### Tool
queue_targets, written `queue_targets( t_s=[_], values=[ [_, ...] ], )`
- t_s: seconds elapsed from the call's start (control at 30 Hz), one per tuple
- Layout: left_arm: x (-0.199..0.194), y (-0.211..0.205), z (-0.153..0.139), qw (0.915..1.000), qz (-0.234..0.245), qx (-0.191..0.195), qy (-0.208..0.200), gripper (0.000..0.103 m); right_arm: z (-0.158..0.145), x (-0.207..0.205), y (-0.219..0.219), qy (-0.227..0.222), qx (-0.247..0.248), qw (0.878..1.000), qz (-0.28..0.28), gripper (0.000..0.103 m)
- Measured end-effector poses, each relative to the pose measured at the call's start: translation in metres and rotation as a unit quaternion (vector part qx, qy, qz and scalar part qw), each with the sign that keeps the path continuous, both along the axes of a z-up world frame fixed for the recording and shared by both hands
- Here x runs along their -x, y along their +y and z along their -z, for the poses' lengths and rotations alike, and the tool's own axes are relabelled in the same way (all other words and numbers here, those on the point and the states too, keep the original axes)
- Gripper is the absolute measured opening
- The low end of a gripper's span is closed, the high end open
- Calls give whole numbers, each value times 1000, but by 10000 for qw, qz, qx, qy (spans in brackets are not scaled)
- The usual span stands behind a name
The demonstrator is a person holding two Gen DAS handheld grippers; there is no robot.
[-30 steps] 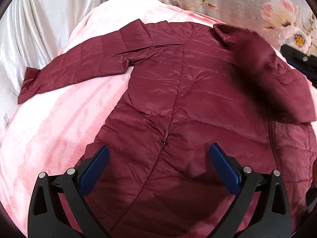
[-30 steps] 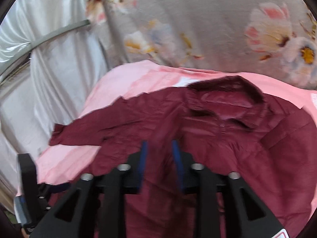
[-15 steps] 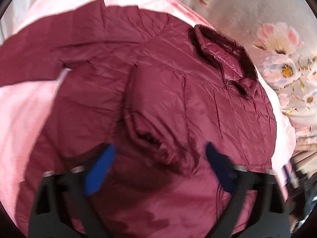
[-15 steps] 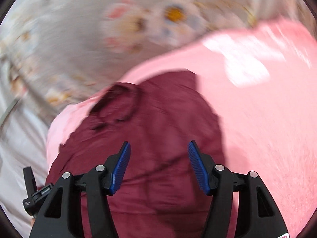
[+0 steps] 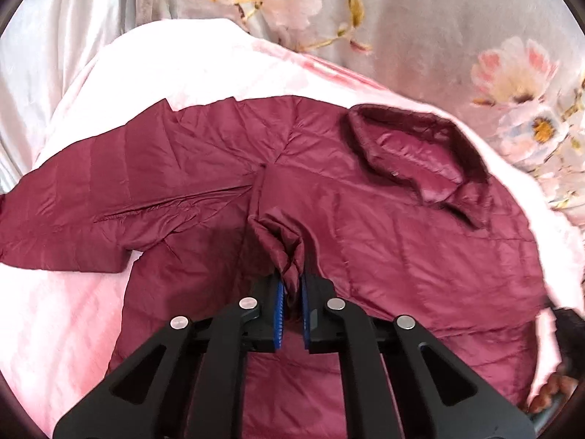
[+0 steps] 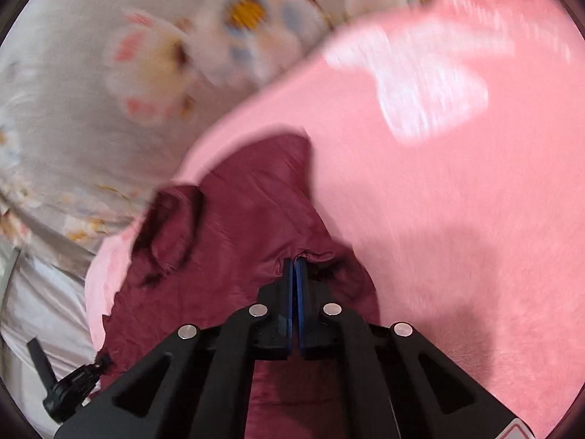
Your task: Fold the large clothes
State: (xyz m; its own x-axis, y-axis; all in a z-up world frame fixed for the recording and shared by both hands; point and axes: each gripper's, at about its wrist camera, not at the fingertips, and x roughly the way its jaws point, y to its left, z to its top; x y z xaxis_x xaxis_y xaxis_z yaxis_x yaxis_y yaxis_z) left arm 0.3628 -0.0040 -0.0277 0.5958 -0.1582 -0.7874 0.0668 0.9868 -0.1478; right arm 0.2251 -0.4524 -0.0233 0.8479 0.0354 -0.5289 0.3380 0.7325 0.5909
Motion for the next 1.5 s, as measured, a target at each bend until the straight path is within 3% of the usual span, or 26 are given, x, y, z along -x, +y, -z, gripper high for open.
queue_targets(
  t_s=[0.07, 0.13, 0.3, 0.43, 0.47, 0.57, 0.67, 0.77, 0.83, 1.0, 1.27, 1.5],
  values=[
    [-5, -2, 17, 9998, 18, -40, 174, 6, -13, 7, 12, -101, 541, 9985, 59, 2],
    [-7, -6, 36, 9994, 18, -124, 332, 6, -10, 4, 21, 163, 936, 9954, 89, 2],
    [6, -19, 48, 9979, 52, -634, -90, 7, 35, -13, 13, 919, 678, 9935, 2, 0],
    [11, -30, 51, 9943, 22, -1013, -324, 8, 30, -20, 25, 1178, 1178, 9860, 19, 0],
    [13, -33, 50, 9933, 7, -1094, -365, 8, 24, -17, 31, 1247, 1361, 9827, 146, 5],
    [13, -33, 51, 9925, -85, -1154, -396, 15, -5, 3, 59, 863, 1602, 9827, 343, 14],
    [14, -30, 51, 9917, -205, -1205, -402, 25, -25, -6, 106, 636, 1853, 9799, -380, 13],
    [17, -24, 49, 9915, -301, -1203, -401, 33, -18, -28, 149, 688, 2103, 9696, -1041, 13],
    [17, -22, 49, 9919, -318, -1166, -394, 34, -6, -43, 162, 835, 2102, 9670, -1173, 13],
    [16, -23, 49, 9911, -295, -1236, -395, 35, 27, -59, 166, 1179, 1892, 9665, -1270, 12],
    [16, -24, 49, 9908, -295, -1261, -397, 35, 29, -64, 184, 1242, 2386, 9560, -1173, 12],
    [16, -25, 50, 9905, -294, -1283, -399, 36, 30, -58, 176, 1197, 2296, 9586, -1186, 12]
  ],
)
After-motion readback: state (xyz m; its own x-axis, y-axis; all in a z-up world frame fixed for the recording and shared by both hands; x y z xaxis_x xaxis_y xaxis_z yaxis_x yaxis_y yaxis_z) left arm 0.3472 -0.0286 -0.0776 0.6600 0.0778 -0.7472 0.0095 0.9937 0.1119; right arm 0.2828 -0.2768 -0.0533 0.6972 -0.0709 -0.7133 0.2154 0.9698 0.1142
